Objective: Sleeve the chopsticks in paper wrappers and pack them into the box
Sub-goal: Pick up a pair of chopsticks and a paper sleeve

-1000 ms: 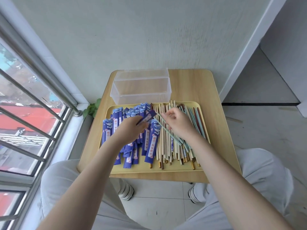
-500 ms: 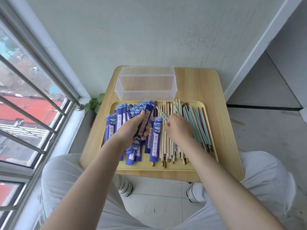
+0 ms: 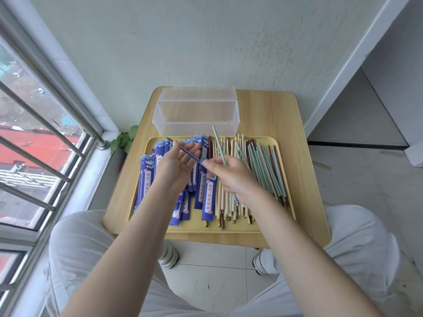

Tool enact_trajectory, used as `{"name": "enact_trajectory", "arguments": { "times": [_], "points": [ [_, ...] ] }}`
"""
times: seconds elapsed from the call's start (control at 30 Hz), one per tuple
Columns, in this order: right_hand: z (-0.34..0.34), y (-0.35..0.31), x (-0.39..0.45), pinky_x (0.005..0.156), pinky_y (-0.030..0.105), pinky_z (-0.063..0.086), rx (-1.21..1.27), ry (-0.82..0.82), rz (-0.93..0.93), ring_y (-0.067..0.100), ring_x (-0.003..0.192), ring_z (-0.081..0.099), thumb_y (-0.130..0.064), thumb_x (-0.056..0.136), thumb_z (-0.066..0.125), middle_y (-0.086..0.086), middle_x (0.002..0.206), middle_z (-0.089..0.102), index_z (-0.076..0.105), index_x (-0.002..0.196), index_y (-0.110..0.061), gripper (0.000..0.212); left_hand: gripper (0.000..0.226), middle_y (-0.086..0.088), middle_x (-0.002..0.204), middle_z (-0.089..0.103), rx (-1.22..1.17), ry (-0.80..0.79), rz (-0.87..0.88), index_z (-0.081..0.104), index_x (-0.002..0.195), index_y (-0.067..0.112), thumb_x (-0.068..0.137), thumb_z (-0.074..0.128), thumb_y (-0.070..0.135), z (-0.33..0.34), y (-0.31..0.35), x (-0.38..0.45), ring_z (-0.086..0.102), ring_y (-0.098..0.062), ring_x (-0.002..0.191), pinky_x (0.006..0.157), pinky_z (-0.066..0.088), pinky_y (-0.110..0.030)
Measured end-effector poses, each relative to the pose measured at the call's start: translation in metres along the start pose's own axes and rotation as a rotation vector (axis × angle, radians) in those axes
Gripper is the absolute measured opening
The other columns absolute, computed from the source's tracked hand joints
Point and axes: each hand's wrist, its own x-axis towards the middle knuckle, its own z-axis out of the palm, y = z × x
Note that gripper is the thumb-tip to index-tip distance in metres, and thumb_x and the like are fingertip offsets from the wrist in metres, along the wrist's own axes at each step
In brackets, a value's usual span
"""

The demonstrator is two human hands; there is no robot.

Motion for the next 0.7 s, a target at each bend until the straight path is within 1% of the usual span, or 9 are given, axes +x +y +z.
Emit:
{"name": "enact_trajectory", "arguments": {
  "times": [0.17,0.23,0.3,0.37,0.4,0.47,0.53,0.63,0.7],
  "points": [
    [-0.005,0.0,0.004,0.039,0.018,0.029,-0.024,0.036,-0.022,0.0,0.038,0.039,-0.033,0.093,0.069,0.002,0.083,0.074,0.07,0.095,-0.014,0.019,0.035,-0.014,0.114,0.069,0.192,0.122,0.032,0.048,0.131,0.0,0.106,0.049,0.025,-0.004,0.005,-0.002,0.072,-0.024,0.103,0.082,0.058,-0.03],
    [-0.011,-0.002,0.004,0.039,0.019,0.028,-0.054,0.048,-0.026,0.005,0.04,0.036,-0.035,0.094,0.068,0.003,0.083,0.075,0.072,0.092,-0.015,0.02,0.052,-0.009,0.12,0.064,0.509,0.266,0.083,0.039,0.144,0.005,0.101,0.059,0.026,-0.004,0.008,-0.007,0.065,-0.019,0.108,0.086,0.052,-0.03],
    [-0.017,-0.004,0.005,0.039,0.02,0.027,-0.057,0.066,-0.003,0.006,0.04,0.034,-0.036,0.095,0.067,0.008,0.089,0.076,0.071,0.094,-0.014,0.022,0.064,-0.006,0.139,0.049,0.916,0.342,0.403,0.032,0.149,0.012,0.094,0.064,0.02,-0.011,0.012,-0.012,0.05,-0.019,0.125,0.097,0.042,-0.031],
    [-0.021,-0.006,0.008,0.038,0.021,0.024,-0.018,0.047,0.045,0.007,0.038,0.031,-0.034,0.097,0.065,0.015,0.091,0.075,0.067,0.1,-0.007,0.028,0.063,-0.003,0.144,0.046,1.255,0.063,0.86,0.041,0.145,0.013,0.086,0.064,0.013,-0.014,0.016,-0.018,0.042,-0.019,0.133,0.108,0.035,-0.034],
    [-0.022,-0.007,0.01,0.038,0.022,0.022,0.003,0.032,0.072,0.008,0.038,0.03,-0.034,0.097,0.064,0.019,0.091,0.074,0.065,0.105,-0.002,0.034,0.06,-0.003,0.14,0.051,1.451,-0.129,0.981,0.048,0.141,0.014,0.083,0.065,0.016,-0.014,0.016,-0.019,0.045,-0.021,0.131,0.11,0.035,-0.038],
    [-0.021,-0.008,0.012,0.037,0.023,0.022,0.059,0.007,0.114,0.01,0.039,0.028,-0.035,0.099,0.062,0.024,0.087,0.068,0.061,0.112,0.005,0.043,0.053,-0.001,0.127,0.062,1.859,-0.371,1.039,0.058,0.132,0.017,0.081,0.072,0.026,-0.009,0.01,-0.018,0.053,-0.024,0.124,0.112,0.034,-0.047],
    [-0.019,-0.009,0.011,0.037,0.022,0.023,0.102,-0.018,0.137,0.009,0.037,0.029,-0.033,0.102,0.057,0.02,0.084,0.067,0.061,0.111,0.004,0.038,0.043,0.0,0.11,0.07,2.05,-0.41,1.061,0.065,0.122,0.017,0.082,0.078,0.029,-0.006,0.001,-0.015,0.063,-0.025,0.108,0.107,0.038,-0.048],
    [-0.019,-0.012,0.007,0.036,0.021,0.023,0.095,-0.049,0.136,0.008,0.037,0.028,-0.035,0.104,0.051,0.012,0.074,0.064,0.061,0.111,0.003,0.04,0.012,-0.002,0.077,0.07,1.938,-0.451,1.127,0.073,0.096,0.011,0.087,0.076,0.019,-0.01,-0.003,-0.011,0.065,-0.028,0.067,0.077,0.05,-0.039],
    [-0.025,-0.01,0.006,0.038,0.022,0.022,0.035,-0.047,0.127,0.009,0.04,0.028,-0.045,0.104,0.046,0.005,0.066,0.057,0.063,0.107,-0.001,0.047,0.015,0.001,0.074,0.063,1.924,-0.403,0.994,0.071,0.098,0.01,0.099,0.063,0.022,-0.013,0.001,-0.012,0.06,-0.025,0.063,0.063,0.047,-0.033]
  ]
}}
